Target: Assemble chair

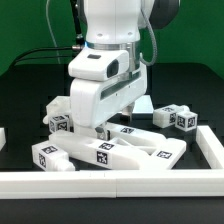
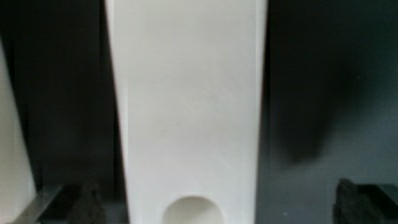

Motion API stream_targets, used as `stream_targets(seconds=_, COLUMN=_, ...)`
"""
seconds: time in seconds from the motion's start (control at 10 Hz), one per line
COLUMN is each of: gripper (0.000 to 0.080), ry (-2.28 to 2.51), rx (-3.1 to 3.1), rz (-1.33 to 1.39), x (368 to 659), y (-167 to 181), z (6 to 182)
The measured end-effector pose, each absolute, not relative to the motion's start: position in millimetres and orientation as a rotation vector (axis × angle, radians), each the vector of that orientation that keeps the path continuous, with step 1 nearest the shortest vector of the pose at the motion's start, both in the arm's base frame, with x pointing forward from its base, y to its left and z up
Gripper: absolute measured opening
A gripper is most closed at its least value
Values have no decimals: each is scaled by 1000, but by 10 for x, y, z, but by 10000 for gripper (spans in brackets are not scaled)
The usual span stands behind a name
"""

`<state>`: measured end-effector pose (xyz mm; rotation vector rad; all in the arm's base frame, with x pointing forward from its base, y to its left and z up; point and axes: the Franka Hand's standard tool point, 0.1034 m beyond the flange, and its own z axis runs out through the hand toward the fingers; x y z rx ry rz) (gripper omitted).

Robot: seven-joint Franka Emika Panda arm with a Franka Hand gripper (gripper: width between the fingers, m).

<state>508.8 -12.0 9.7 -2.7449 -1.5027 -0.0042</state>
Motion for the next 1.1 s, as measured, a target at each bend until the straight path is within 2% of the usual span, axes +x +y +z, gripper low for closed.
stream_targets(seconds=0.1, gripper=650, ry=-1502, rx=-2743, rz=0, x=5080, y=-119, z=83)
stream_targets(seconds=0.2, gripper=587, ry=-1502, rx=-2743, rz=0, x=5080, y=-119, z=84)
stream_targets(seconds=0.3, gripper=449, ry=-1502, rx=-2743, rz=0, x=5080, y=-119, z=83)
stream_targets(seconds=0.4, gripper=449, ry=-1502, rx=-2743, rz=0, x=5079, y=-119, z=82)
stream_targets(seconds=0.5, gripper=313, ry=-1502, rx=-2743, rz=0, x=5079, y=-118, z=82)
stream_targets(seconds=0.7, gripper=281, ry=-1505, rx=-2742, rz=2, x=5086, y=-101, z=105)
stream_targets(seconds=0.9, gripper=281, ry=-1550, rx=-2722, rz=19, x=5136, y=-67, z=334)
stream_targets(seconds=1.1, gripper=281, ry=-1694, rx=-2631, rz=72, x=5208, y=-148, z=716)
